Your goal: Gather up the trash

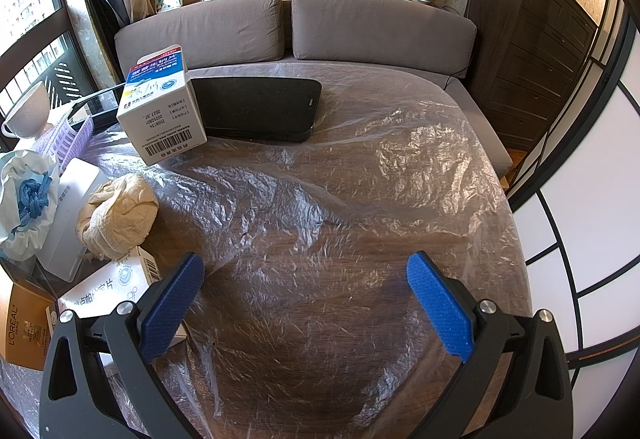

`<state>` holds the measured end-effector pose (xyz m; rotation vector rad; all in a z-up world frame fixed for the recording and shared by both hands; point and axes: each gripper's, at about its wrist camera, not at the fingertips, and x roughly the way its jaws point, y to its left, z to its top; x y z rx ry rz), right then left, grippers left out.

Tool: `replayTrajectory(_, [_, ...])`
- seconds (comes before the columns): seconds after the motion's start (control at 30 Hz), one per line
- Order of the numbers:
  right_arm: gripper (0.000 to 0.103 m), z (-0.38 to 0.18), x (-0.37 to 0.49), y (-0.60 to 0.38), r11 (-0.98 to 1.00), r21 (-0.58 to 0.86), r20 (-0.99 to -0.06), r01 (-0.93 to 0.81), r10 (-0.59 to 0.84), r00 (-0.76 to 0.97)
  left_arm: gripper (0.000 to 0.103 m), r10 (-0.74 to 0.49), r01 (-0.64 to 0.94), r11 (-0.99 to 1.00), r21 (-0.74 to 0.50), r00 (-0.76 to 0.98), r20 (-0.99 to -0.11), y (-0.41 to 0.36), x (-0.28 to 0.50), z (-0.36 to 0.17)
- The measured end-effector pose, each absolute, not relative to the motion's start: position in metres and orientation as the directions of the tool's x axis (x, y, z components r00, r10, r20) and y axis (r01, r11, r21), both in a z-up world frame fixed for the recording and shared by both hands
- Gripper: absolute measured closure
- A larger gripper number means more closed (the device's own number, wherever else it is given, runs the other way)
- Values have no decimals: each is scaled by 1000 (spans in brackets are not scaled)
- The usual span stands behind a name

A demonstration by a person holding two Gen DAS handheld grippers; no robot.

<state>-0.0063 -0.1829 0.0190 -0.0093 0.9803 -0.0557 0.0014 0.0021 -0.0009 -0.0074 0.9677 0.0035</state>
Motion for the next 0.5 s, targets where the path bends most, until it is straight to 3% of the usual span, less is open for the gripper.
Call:
replayTrajectory(0.33, [4, 19, -5, -193, 998, -45, -825, 52, -67, 561, 1, 3, -5, 1000, 0, 568, -823, 5, 3, -2])
replayTrajectory(0.5, [4, 50, -2, -197, 996, -56, -774, 68, -86, 628, 1, 88, -47, 996, 75, 597, -797, 9, -11, 11])
